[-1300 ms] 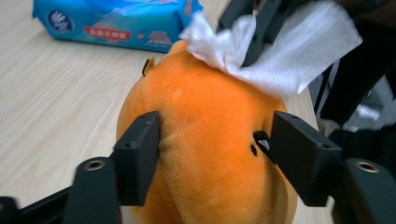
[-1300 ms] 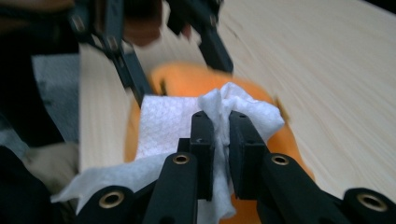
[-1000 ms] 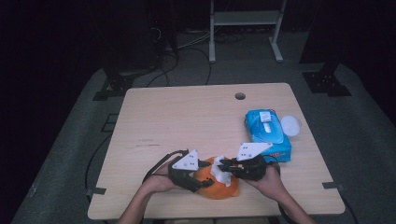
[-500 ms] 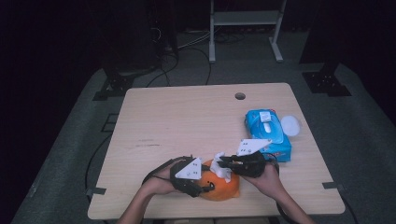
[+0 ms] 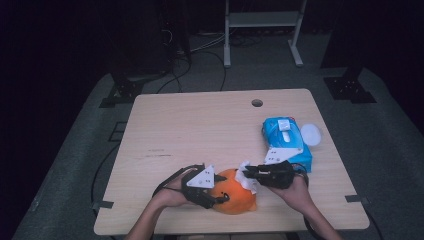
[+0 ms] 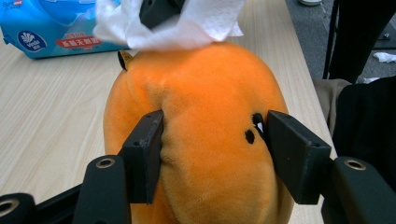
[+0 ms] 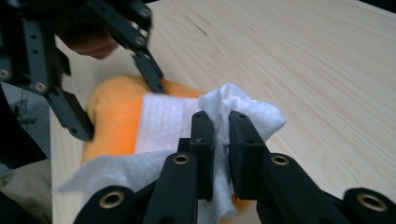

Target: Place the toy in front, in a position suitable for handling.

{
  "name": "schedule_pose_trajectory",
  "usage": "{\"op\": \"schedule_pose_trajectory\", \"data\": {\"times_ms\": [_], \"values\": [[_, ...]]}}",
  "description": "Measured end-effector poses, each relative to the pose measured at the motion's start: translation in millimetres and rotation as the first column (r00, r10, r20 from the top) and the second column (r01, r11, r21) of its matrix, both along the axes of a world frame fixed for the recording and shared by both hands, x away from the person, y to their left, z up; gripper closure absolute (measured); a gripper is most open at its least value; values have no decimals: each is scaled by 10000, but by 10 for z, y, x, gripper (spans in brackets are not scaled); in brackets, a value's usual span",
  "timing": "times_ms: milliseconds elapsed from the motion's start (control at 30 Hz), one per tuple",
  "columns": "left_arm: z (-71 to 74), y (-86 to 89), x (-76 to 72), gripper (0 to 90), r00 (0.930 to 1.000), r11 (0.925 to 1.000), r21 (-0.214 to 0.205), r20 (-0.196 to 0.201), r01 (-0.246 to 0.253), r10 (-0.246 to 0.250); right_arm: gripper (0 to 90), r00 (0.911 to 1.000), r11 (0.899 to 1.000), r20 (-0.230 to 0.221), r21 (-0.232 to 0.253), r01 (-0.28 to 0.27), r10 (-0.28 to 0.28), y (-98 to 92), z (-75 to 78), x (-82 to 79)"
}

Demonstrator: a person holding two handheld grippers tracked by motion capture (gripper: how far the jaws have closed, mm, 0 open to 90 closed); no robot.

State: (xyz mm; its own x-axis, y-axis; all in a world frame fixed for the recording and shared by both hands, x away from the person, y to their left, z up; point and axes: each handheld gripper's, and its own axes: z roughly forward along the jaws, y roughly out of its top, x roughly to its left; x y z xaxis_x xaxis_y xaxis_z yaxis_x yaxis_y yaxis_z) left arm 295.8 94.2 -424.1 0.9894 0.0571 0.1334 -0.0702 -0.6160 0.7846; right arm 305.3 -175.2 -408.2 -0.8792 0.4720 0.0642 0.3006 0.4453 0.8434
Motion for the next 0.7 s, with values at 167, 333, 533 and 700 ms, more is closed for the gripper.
{"op": "schedule_pose_trajectory", "data": {"times_ms": [167, 333, 533, 700], "values": [[-7, 35, 26, 395, 9998, 9999, 1, -140, -130, 130, 803, 9998, 9997, 63, -158, -207, 208, 71, -8, 29], [-18, 52, 57, 395, 9993, 9995, -127, -235, -284, 281, 803, 9998, 9994, -141, -318, 158, -163, -80, -84, 89], [-58, 141, 150, 397, 9931, 9947, -304, -679, -979, 957, 803, 9993, 9984, -14, -423, 385, -386, -134, -83, 55], [-116, 244, 264, 392, 9802, 9850, -604, -1253, -1615, 1531, 802, 9995, 9989, -23, -351, -300, 300, -47, -94, -10]]}}
